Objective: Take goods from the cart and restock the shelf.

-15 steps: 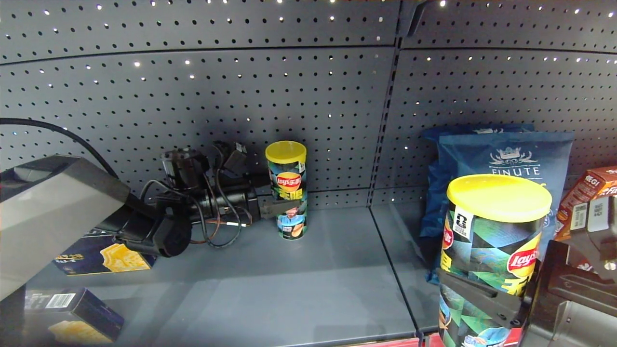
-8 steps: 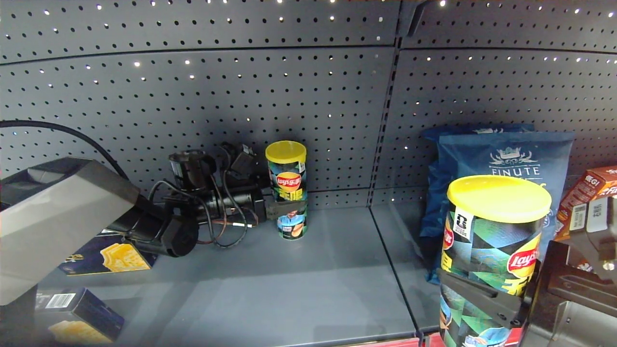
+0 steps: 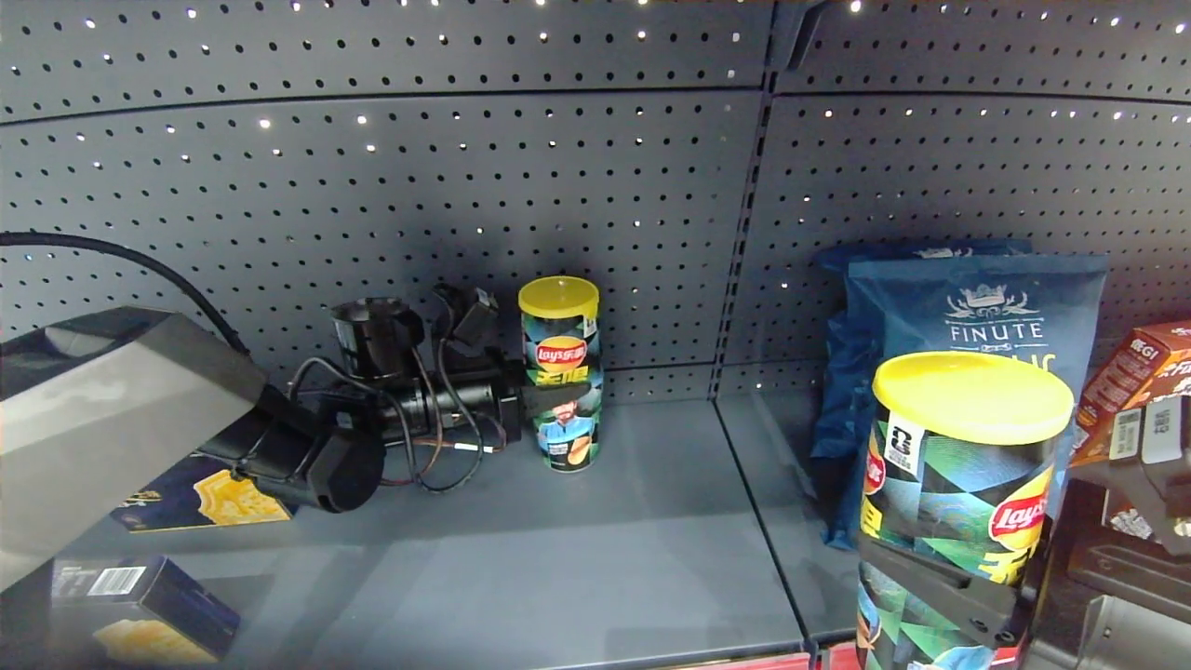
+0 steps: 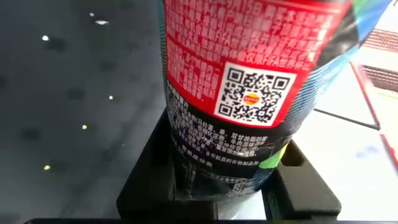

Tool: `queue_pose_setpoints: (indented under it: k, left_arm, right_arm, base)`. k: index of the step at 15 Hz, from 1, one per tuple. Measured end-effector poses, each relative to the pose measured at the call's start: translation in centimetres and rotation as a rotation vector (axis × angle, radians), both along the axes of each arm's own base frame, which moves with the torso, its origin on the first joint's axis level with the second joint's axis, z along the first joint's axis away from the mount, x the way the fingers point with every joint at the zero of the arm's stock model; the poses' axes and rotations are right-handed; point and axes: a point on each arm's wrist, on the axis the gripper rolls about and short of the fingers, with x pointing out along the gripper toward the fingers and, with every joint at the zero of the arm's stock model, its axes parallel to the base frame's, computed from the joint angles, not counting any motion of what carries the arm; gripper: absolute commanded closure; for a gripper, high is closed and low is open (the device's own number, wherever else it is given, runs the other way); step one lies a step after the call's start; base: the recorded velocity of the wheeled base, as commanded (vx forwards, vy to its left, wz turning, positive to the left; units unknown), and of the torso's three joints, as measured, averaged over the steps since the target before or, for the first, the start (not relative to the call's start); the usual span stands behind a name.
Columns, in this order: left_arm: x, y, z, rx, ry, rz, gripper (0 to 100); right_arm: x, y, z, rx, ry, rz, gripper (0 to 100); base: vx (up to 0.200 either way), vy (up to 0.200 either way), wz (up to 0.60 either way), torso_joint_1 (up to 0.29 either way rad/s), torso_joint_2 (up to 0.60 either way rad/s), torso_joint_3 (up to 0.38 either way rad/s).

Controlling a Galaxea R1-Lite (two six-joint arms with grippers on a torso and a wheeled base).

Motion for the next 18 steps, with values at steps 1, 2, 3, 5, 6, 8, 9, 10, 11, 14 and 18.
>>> queue_pose_setpoints:
  k: [1,2,3,5,6,8,9,10,11,14,18]
  left_arm:
    - [-0.6,0.0,0.2,0.003,0.005,0.005,100]
    - [-1.3,0.0,0.5,0.003,0.005,0.006,100]
    - [-2.0,0.2,1.0,0.003,0.003,0.007,100]
    - [-3.5,0.5,2.1,0.002,-0.007,0.007,100]
    - [-4.3,0.6,2.6,0.001,-0.013,0.01,100]
    - [-6.2,0.6,3.6,0.001,-0.018,0.025,100]
    - [-7.3,0.5,3.9,0.003,-0.014,0.029,100]
    - [-8.4,0.5,4.1,0.006,-0.01,0.03,100]
    - [-9.5,0.6,4.2,0.009,-0.003,0.027,100]
    - [-12.6,0.9,4.4,0.015,0.012,0.009,100]
    - [-15.4,1.0,4.4,0.025,0.017,0.025,100]
  right_arm:
    - [-0.1,-0.1,0.0,0.001,-0.001,-0.001,100]
    - [-0.2,-0.2,0.0,0.003,-0.002,-0.003,100]
    - [-0.3,-0.3,0.0,0.004,-0.004,-0.003,100]
    - [-0.4,-0.5,-0.1,0.005,-0.005,-0.003,100]
    - [-0.5,-0.5,-0.1,0.005,-0.005,-0.003,100]
    - [-0.6,-0.6,-0.2,0.006,-0.005,-0.003,100]
    - [-0.6,-0.6,-0.2,0.006,-0.004,-0.002,100]
    - [-0.6,-0.6,-0.2,0.006,-0.006,-0.001,100]
    - [-0.6,-0.6,-0.2,0.006,-0.006,-0.001,100]
    - [-0.7,-0.7,-0.3,0.004,-0.002,0.0,100]
    - [-1.0,-1.0,-0.9,-0.007,0.007,0.001,100]
  base:
    - [0.0,0.0,0.0,0.0,0.0,0.0]
    - [0.0,0.0,0.0,0.0,0.0,0.0]
    - [0.0,0.0,0.0,0.0,0.0,0.0]
    - [0.0,0.0,0.0,0.0,0.0,0.0]
    - [0.0,0.0,0.0,0.0,0.0,0.0]
    - [0.0,0.0,0.0,0.0,0.0,0.0]
    - [0.0,0.0,0.0,0.0,0.0,0.0]
    - [0.0,0.0,0.0,0.0,0.0,0.0]
    - [0.0,0.0,0.0,0.0,0.0,0.0]
    - [0.0,0.0,0.0,0.0,0.0,0.0]
    - [0.0,0.0,0.0,0.0,0.0,0.0]
